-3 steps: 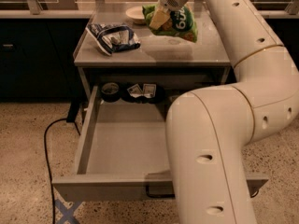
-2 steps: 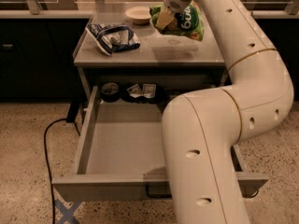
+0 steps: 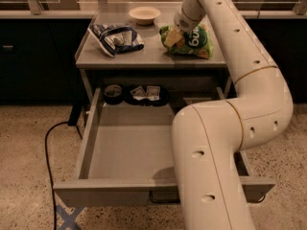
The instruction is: Pick green rice chip bag from top drawer and place on counter
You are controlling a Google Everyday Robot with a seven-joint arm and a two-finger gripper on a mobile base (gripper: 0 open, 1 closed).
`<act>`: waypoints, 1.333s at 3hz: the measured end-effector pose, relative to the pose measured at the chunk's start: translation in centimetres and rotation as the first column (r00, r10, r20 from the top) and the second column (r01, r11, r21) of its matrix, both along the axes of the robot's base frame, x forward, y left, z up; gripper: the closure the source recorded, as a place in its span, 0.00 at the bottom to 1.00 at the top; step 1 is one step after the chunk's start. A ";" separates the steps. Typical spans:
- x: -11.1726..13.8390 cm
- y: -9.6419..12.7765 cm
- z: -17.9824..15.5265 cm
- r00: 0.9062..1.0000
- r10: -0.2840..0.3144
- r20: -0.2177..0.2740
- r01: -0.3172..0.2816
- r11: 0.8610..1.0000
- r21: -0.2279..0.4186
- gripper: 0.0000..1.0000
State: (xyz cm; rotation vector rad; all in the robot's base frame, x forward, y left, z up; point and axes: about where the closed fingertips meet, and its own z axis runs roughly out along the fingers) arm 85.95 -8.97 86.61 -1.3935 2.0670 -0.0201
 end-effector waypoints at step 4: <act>-0.1 0.1 -0.3 1.000 0.002 -0.010 -0.001 1.000 0.004 0.11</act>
Offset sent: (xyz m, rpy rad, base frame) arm -0.0010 0.0014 -0.0033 0.0043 0.0103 0.0015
